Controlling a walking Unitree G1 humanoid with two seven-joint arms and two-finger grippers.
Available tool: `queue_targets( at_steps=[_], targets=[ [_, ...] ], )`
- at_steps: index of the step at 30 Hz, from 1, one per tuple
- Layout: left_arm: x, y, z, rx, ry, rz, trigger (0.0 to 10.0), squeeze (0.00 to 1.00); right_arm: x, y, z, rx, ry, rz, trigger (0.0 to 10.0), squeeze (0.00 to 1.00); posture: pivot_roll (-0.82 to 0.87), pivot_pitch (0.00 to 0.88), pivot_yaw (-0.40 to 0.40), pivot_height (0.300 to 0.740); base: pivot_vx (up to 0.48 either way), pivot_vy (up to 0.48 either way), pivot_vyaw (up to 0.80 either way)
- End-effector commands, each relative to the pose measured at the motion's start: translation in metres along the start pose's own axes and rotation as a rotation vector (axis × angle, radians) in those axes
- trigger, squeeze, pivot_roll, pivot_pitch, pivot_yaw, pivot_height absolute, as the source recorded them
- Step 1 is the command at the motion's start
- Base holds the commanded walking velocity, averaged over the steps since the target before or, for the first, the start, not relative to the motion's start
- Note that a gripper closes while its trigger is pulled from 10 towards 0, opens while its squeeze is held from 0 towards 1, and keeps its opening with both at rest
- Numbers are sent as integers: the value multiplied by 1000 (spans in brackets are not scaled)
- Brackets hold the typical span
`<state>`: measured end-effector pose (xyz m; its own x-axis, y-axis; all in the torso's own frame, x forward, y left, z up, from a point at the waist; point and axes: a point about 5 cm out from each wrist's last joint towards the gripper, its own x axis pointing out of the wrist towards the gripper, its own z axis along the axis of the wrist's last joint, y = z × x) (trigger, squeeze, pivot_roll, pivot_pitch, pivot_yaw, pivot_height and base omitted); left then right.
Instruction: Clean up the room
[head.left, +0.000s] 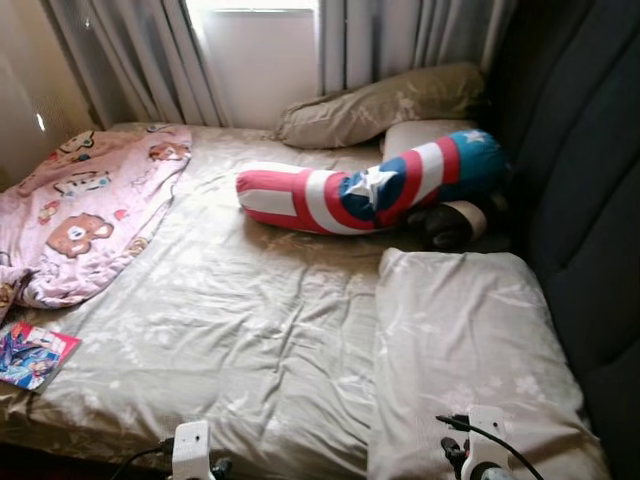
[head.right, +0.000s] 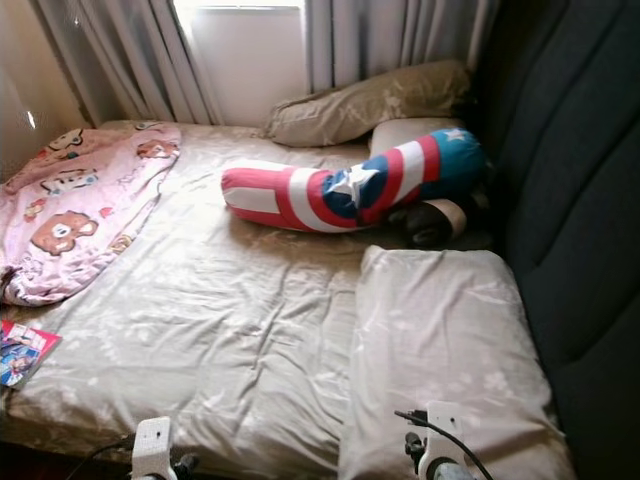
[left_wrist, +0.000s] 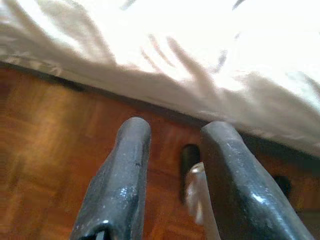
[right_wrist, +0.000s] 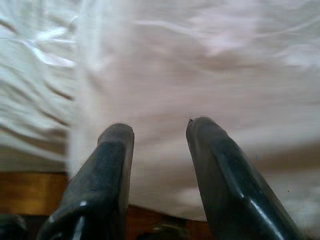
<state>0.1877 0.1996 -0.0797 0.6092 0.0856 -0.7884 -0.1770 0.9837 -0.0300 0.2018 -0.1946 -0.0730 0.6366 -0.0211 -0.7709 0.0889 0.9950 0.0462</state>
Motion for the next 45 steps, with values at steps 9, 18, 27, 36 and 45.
queue_targets(
  at_steps=[9,18,27,36,45],
  targets=[
    [-1,-1,-8,18,26,1,10000,0,-2,-3,-8,-5,28,-16,10000,0,-14,0,55,740,0,374,0],
    [-5,28,-7,14,18,33,10000,0,-2,-1,-9,3,27,-14,10000,0,-14,0,61,740,0,364,0],
    [-10,52,-8,3,16,61,10000,0,-1,1,-8,10,20,-13,10000,0,-9,0,61,740,0,351,0],
    [-9,38,-16,-7,37,53,10000,0,-1,0,-7,7,23,-12,10000,0,-13,0,46,740,0,351,0],
    [-8,32,-18,-17,39,47,10000,0,-1,-2,-6,4,23,-14,10000,0,-10,0,33,740,0,350,0]
  ],
)
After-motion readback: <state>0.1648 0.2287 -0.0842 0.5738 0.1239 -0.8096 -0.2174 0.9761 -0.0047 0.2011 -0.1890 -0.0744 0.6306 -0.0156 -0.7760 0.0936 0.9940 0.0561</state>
